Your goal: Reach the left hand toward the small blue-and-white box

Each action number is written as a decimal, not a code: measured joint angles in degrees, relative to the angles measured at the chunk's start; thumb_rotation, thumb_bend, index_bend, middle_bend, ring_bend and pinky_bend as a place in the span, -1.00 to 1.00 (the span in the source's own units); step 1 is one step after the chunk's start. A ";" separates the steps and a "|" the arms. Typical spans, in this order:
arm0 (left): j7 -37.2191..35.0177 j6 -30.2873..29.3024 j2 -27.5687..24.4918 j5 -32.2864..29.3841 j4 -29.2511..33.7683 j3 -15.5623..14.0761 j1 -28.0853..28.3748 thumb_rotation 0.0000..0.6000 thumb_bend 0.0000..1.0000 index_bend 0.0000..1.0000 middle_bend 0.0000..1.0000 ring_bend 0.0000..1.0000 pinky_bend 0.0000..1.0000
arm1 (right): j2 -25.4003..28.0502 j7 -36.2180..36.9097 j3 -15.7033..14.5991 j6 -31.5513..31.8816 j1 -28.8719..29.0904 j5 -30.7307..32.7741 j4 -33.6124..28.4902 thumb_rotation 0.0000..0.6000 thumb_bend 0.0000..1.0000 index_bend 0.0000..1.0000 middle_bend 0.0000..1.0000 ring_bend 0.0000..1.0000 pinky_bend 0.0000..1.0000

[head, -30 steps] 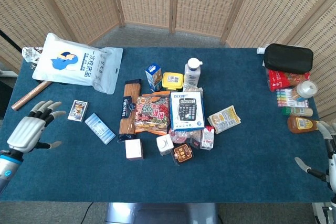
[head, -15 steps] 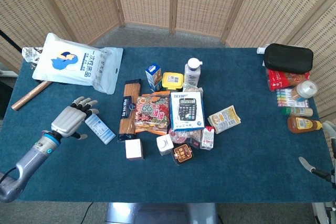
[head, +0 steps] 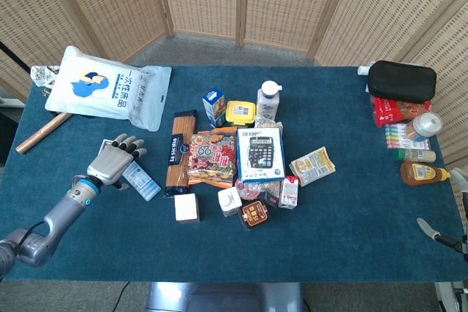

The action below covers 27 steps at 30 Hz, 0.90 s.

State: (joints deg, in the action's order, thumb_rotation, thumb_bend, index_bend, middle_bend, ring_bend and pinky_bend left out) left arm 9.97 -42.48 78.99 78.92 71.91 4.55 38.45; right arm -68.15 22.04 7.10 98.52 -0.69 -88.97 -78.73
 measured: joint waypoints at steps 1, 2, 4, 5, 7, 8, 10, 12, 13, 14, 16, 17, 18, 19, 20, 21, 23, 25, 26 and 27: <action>0.53 0.32 0.26 -0.43 -0.10 -0.01 0.24 1.00 -1.00 -0.66 -1.00 -1.00 -1.00 | 0.01 0.01 0.02 0.03 -0.03 0.02 -0.01 1.00 -1.00 -0.80 -0.73 -1.00 -1.00; 1.04 0.55 0.51 -0.76 -0.19 -0.04 0.46 1.00 -1.00 -0.66 -1.00 -1.00 -1.00 | 0.02 0.04 0.05 0.05 -0.03 0.04 -0.02 1.00 -1.00 -0.80 -0.74 -1.00 -1.00; 2.10 0.97 1.12 -1.49 -0.29 -0.17 0.90 1.00 -1.00 -0.66 -1.00 -1.00 -1.00 | 0.04 0.16 0.13 0.06 -0.05 0.15 -0.02 1.00 -1.00 -0.80 -0.74 -1.00 -1.00; 2.41 1.09 1.37 -1.82 -0.29 -0.25 1.04 1.00 -1.00 -0.66 -1.00 -1.00 -1.00 | 0.05 0.22 0.16 0.05 -0.06 0.22 -0.01 1.00 -1.00 -0.80 -0.73 -1.00 -1.00; 2.98 1.32 1.84 -2.38 -0.34 -0.45 1.31 1.00 -1.00 -0.66 -1.00 -1.00 -1.00 | 0.07 0.34 0.20 -0.03 -0.06 0.30 0.08 1.00 -1.00 -0.80 -0.73 -1.00 -1.00; 3.26 1.40 2.02 -2.55 -0.42 -0.54 1.41 1.00 -1.00 -0.66 -1.00 -1.00 -1.00 | 0.07 0.41 0.21 -0.05 -0.05 0.30 0.11 1.00 -1.00 -0.80 -0.73 -1.00 -1.00; 3.93 1.62 2.59 -3.10 -0.68 -0.74 1.65 1.00 -1.00 -0.66 -1.00 -1.00 -1.00 | 0.10 0.51 0.21 -0.04 -0.05 0.23 0.10 1.00 -1.00 -0.80 -0.74 -1.00 -1.00; 4.33 1.83 3.26 -3.64 -0.96 -0.91 1.88 1.00 -1.00 -0.66 -1.00 -1.00 -1.00 | 0.12 0.58 0.20 0.01 -0.07 0.19 0.10 1.00 -1.00 -0.80 -0.74 -1.00 -1.00; 4.46 1.88 3.53 -3.79 -1.06 -0.99 1.98 1.00 -1.00 -0.65 -1.00 -1.00 -1.00 | 0.14 0.66 0.22 0.05 -0.09 0.19 0.09 1.00 -1.00 -0.80 -0.74 -1.00 -1.00; 4.59 1.90 3.79 -3.88 -1.13 -1.08 2.07 1.00 -1.00 -0.65 -1.00 -1.00 -1.00 | 0.17 0.71 0.22 0.12 -0.11 0.16 0.09 1.00 -1.00 -0.80 -0.74 -1.00 -1.00; 4.74 1.89 4.37 -4.01 -1.26 -1.31 2.22 1.00 -1.00 -0.62 -1.00 -1.00 -0.90 | 0.25 0.85 0.24 0.28 -0.17 0.08 0.02 1.00 -1.00 -0.80 -0.74 -1.00 -1.00; 4.73 1.86 4.62 -4.02 -1.32 -1.40 2.27 1.00 -1.00 -0.58 -0.99 -0.96 -0.77 | 0.27 0.92 0.24 0.30 -0.19 0.06 0.00 1.00 -1.00 -0.80 -0.74 -1.00 -1.00; 4.63 1.68 4.97 -3.93 -1.48 -1.50 2.32 1.00 -1.00 -0.55 -0.94 -0.91 -0.66 | 0.29 0.98 0.24 0.32 -0.20 0.05 -0.02 1.00 -1.00 -0.80 -0.74 -1.00 -1.00; 4.47 1.47 5.27 -3.79 -1.67 -1.57 2.33 1.00 -1.00 -0.46 -0.77 -0.73 -0.43 | 0.31 1.07 0.24 0.34 -0.21 0.04 -0.02 1.00 -1.00 -0.80 -0.74 -1.00 -1.00; 4.29 1.24 5.57 -3.64 -1.93 -1.65 2.33 1.00 -1.00 -0.33 -0.51 -0.52 -0.21 | 0.33 1.15 0.24 0.35 -0.23 0.03 -0.02 1.00 -1.00 -0.80 -0.74 -1.00 -1.00; 4.12 0.85 5.96 -3.40 -2.33 -1.74 2.32 1.00 -1.00 -0.21 -0.33 -0.37 -0.07 | 0.35 1.24 0.23 0.37 -0.24 0.02 -0.03 1.00 -1.00 -0.80 -0.74 -1.00 -1.00; 4.09 0.01 6.52 -2.98 -2.94 -1.85 2.26 1.00 -1.00 0.19 0.15 0.04 0.28 | 0.41 1.41 0.24 0.42 -0.28 0.00 -0.05 1.00 -1.00 -0.80 -0.74 -1.00 -1.00; 4.01 -1.31 7.30 -2.43 -3.74 -1.97 2.08 1.00 -1.00 0.47 0.44 0.32 0.50 | 0.40 1.40 0.22 0.40 -0.28 -0.03 -0.05 1.00 -1.00 -0.80 -0.74 -1.00 -1.00; 4.01 -1.82 7.63 -2.19 -4.16 -2.05 1.99 1.00 -1.00 0.57 0.55 0.42 0.58 | 0.41 1.37 0.21 0.37 -0.27 -0.04 -0.06 1.00 -1.00 -0.80 -0.74 -1.00 -1.00; 4.10 -2.31 8.03 -1.96 -4.68 -2.19 1.89 1.00 -1.00 0.63 0.61 0.48 0.63 | 0.41 1.35 0.19 0.34 -0.27 -0.05 -0.05 1.00 -1.00 -0.80 -0.74 -1.00 -1.00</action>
State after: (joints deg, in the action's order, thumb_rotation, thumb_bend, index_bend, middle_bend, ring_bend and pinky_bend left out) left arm 14.06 -44.78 87.02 76.96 67.23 2.36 40.35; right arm -67.74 23.40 7.29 98.86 -0.96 -89.02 -78.78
